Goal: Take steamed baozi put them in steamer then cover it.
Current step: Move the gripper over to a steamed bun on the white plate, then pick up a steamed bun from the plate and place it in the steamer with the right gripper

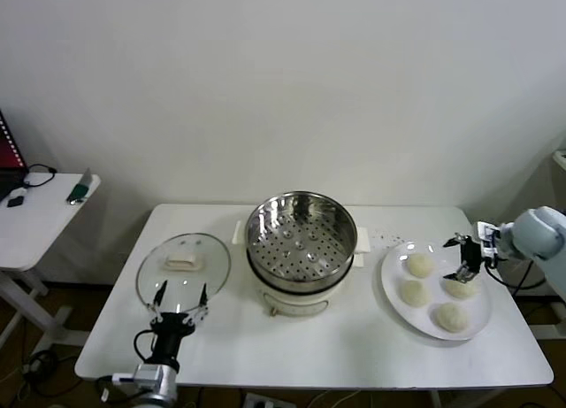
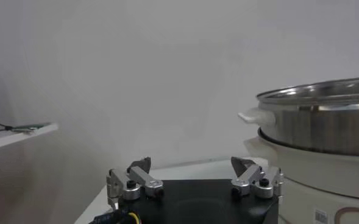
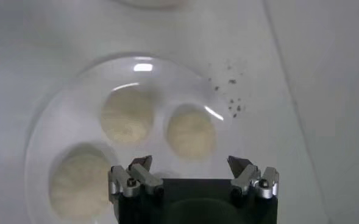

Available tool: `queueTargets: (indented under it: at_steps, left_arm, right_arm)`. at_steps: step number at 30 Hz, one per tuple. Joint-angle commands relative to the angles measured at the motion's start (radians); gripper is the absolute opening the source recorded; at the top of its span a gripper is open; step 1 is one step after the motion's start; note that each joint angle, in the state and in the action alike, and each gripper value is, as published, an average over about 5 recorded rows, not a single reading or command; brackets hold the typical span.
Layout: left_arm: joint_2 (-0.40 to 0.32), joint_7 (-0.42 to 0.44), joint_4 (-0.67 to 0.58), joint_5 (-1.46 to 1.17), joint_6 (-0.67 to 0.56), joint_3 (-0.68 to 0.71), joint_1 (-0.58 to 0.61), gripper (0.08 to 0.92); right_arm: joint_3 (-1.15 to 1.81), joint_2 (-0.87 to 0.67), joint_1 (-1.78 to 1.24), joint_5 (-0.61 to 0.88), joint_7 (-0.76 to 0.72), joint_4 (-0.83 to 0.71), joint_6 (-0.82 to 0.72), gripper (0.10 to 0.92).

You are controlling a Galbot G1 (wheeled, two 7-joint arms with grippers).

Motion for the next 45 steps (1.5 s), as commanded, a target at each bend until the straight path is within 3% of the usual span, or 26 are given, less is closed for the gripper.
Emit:
queueTargets:
  at_steps: [1,16,34,45]
  left_arm:
    - [0.002,-0.007,-0.001,-0.004,0.009,-0.003,0.003,0.823]
    - [0.008,-0.024,-0.033,-0.095,0.077,-0.017,0.009,0.823]
    - [-0.004,-0.040,-0.026,-0.090,0.083,-0.022,0.004,0.823]
    - [0.000,-0.044,-0.021,-0.087,0.080,-0.025,0.012,0.823]
  right_arm:
    - [-0.367,0.156,0.302,-0.058,-0.088,-0.250,0.027,0.823]
    - [-0.293,0.352,0.205,-0.095,-0.052,-0.399,0.034,0.823]
    - [-0.248,0.384,0.157,-0.164,-0.050,-0.454,0.074,0.821]
    - [-0.229,0.380,0.159,-0.157,-0.054,-0.444,0.085,0.688]
